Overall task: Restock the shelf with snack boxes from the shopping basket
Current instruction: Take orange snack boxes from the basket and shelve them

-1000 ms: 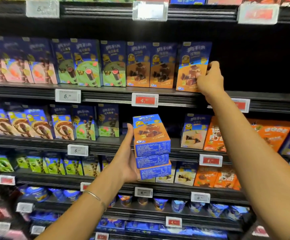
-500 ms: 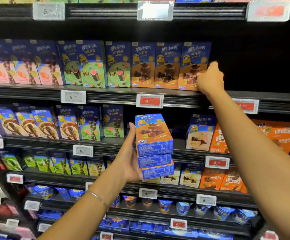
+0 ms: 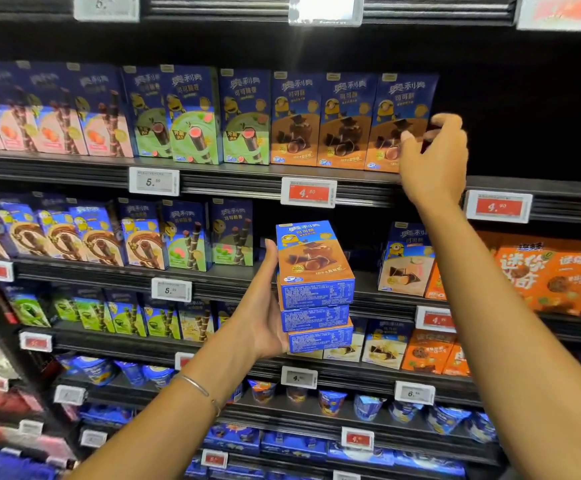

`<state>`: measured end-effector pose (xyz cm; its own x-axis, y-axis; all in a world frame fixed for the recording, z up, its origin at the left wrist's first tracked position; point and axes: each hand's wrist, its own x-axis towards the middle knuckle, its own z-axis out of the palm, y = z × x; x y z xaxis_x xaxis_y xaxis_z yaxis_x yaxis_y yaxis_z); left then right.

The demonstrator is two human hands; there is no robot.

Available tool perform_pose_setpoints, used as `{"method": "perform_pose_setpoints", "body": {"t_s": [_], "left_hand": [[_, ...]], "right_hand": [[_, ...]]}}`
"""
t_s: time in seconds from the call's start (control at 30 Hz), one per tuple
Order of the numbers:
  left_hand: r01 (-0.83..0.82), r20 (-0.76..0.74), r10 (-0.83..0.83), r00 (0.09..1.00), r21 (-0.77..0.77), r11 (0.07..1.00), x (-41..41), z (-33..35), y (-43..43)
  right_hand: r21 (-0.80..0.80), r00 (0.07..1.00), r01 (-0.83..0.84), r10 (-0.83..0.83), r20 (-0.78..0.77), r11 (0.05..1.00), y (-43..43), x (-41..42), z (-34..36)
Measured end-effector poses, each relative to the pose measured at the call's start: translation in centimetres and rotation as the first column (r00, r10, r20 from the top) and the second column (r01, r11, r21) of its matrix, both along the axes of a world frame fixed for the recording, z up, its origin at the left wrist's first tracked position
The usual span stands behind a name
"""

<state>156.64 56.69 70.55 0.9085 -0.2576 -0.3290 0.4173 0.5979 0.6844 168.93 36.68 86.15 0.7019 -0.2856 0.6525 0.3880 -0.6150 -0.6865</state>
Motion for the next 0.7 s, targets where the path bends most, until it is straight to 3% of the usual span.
{"method": "perform_pose_setpoints", "body": {"t_s": [0.07, 0.13, 0.23, 0.37, 0.47, 0.7], "left_hand": [[-0.002, 0.015, 0.001, 1.0, 0.012, 1.0, -0.1, -0.3, -0.1], [-0.007, 0.022, 0.007, 1.0, 0.015, 1.0, -0.1, -0.5, 0.0], [-0.028, 0.032, 0.027, 0.999, 0.01, 1.0, 0.0, -0.8, 0.1], [-0.129, 0.078, 0.127, 0.989, 0.017, 0.992, -0.2, -1.5, 0.2], [-0.201, 0.148, 0.196, 0.969, 0.021, 0.979, -0.5, -2.0, 0.4], [-0.312, 0.247, 0.283, 0.927, 0.086, 0.946, -1.0, -2.7, 1.4]], "right_hand": [[0.072, 0.986, -0.16, 0.156, 0.053, 0.985, 0.7, -2.2, -2.1], [0.122, 0.948, -0.314, 0.318, -0.015, 0.941, 1.7, -4.1, -4.6], [0.152, 0.818, -0.474, 0.497, -0.289, 0.867, 3.0, -5.7, -8.0], [0.172, 0.606, -0.57, 0.552, -0.574, 0.804, 3.6, -6.4, -10.7], [0.244, 0.515, -0.607, 0.608, -0.604, 0.756, 3.8, -6.9, -11.2], [0.3, 0.462, -0.642, 0.668, -0.584, 0.706, 4.2, -8.2, -10.1]]}}
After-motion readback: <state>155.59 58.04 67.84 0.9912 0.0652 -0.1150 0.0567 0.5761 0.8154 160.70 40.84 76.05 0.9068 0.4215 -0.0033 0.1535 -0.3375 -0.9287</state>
